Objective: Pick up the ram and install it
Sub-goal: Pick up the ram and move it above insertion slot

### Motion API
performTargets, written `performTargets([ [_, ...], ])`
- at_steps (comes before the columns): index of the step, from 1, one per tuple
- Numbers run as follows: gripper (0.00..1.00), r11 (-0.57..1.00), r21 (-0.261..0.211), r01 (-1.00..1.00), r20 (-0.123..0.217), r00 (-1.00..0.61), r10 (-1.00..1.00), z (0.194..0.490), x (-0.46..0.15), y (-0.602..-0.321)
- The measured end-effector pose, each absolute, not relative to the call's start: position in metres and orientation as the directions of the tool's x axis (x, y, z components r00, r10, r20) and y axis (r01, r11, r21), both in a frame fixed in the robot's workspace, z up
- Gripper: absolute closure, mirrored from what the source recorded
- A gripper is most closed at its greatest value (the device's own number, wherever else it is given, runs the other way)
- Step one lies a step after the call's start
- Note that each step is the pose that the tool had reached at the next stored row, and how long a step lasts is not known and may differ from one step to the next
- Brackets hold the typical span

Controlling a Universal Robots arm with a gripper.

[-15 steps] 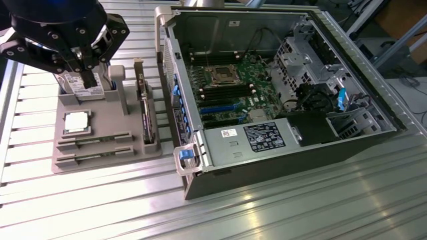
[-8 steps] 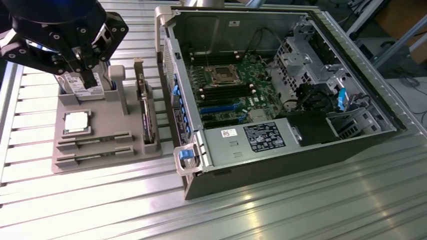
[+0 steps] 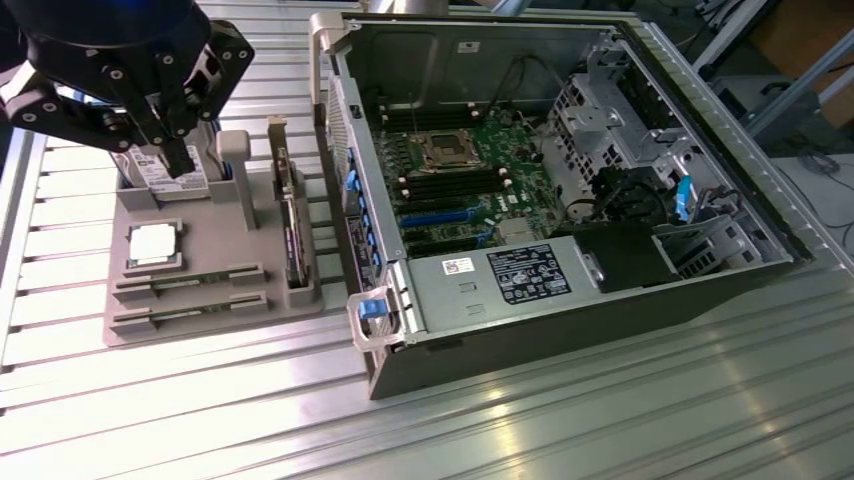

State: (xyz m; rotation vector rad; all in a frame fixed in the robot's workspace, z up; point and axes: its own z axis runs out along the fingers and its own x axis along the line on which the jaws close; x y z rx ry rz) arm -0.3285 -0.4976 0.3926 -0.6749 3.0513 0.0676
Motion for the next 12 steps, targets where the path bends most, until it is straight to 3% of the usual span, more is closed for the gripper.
performTargets([
  [12,0.89,0.847,0.038,-0.529,-0.024,-0.848,-0.529,0.3926,-0.3285,-0.4976],
])
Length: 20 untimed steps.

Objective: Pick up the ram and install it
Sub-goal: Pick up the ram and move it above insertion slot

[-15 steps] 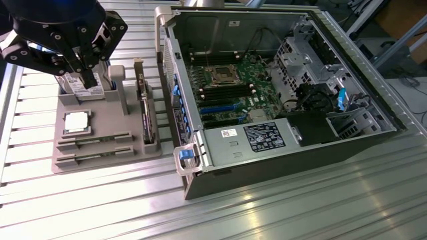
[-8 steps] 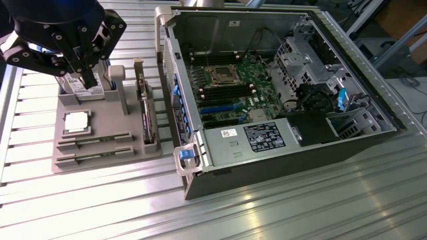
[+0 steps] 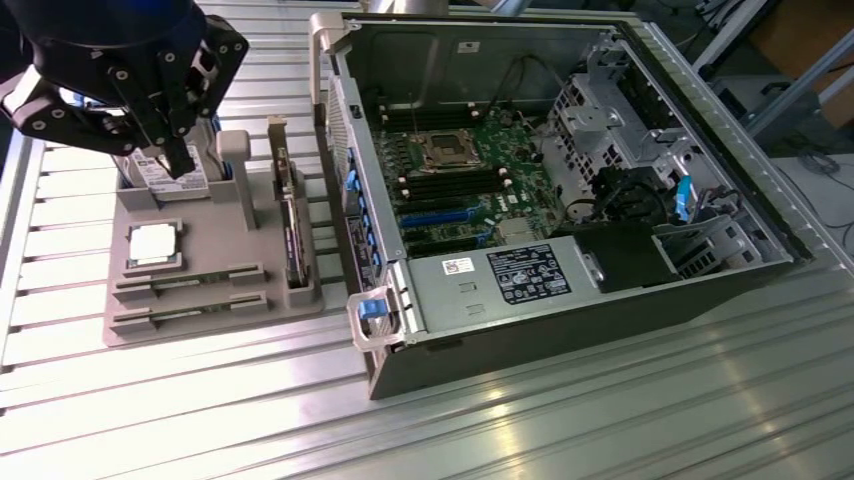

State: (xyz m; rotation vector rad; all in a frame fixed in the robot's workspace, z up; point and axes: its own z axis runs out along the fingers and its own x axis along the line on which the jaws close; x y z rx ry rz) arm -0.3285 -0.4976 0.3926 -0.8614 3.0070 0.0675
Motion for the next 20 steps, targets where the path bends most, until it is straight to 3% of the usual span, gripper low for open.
performTargets([
  [20,0.89,0.730,0.037,-0.682,-0.024,-0.731,-0.682,0.3926,-0.3285,-0.4976],
])
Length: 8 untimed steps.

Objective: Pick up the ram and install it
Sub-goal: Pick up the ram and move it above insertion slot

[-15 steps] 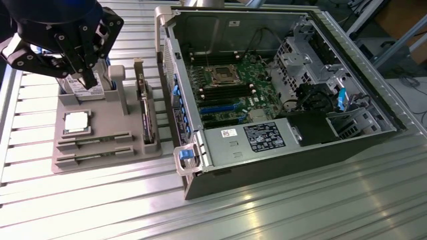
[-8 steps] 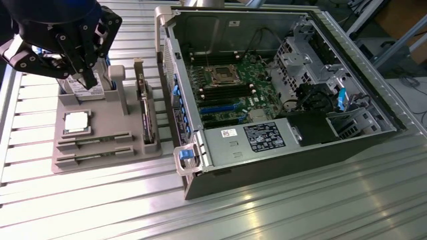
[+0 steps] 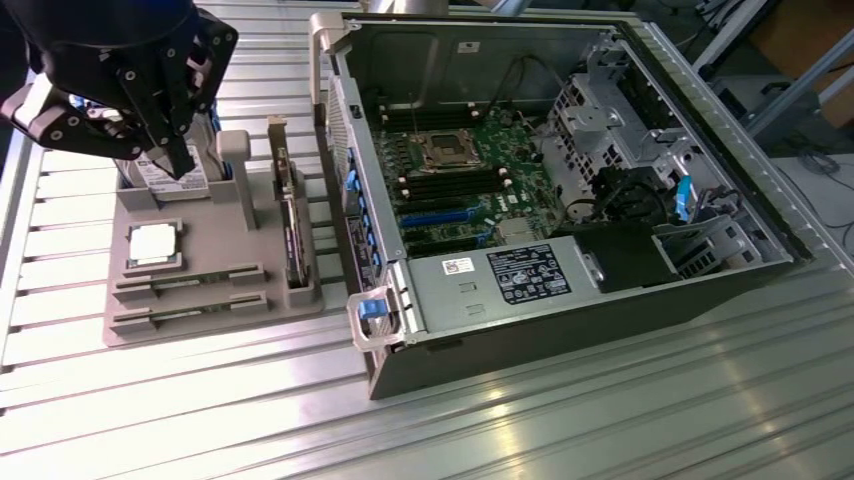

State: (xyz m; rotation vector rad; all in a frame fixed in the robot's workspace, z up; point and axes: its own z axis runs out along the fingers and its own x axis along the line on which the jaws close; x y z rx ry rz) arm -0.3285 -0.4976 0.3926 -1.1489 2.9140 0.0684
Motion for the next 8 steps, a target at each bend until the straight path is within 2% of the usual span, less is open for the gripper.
performTargets([
  [8,0.89,0.680,0.037,-0.732,-0.024,-0.681,-0.732,0.3926,-0.3285,-0.4976],
])
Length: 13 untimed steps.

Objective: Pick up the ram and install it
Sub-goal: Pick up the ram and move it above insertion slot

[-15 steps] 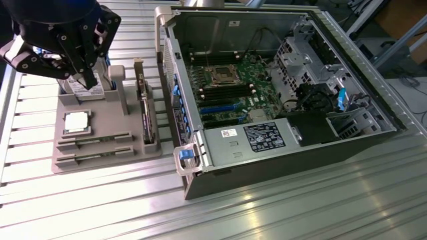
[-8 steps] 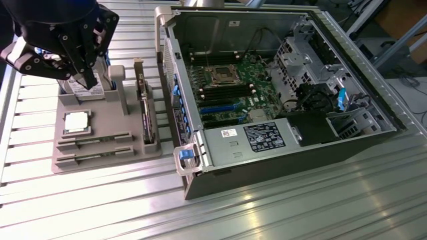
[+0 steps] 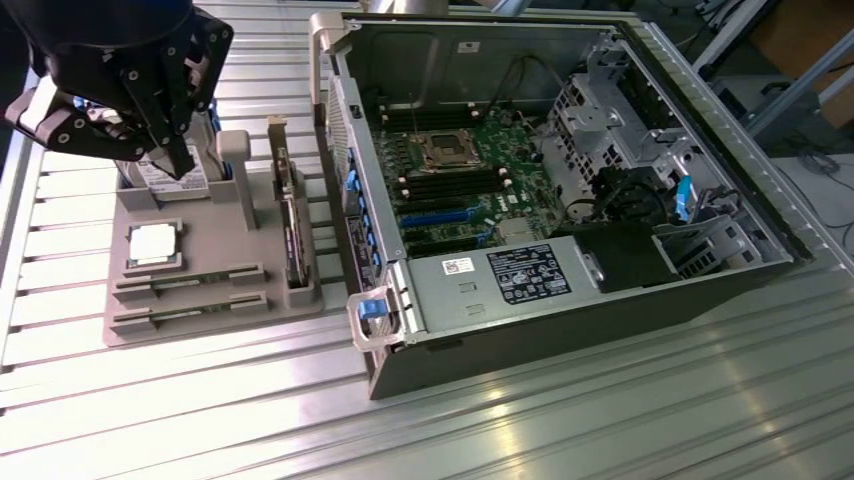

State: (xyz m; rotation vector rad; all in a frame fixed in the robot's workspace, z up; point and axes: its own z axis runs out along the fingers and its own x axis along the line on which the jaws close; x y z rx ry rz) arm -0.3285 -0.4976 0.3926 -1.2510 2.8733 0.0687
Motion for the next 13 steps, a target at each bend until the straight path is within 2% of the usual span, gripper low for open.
performTargets([
  [13,0.89,0.588,0.037,-0.808,-0.024,-0.589,-0.808,0.3926,-0.3285,-0.4976],
])
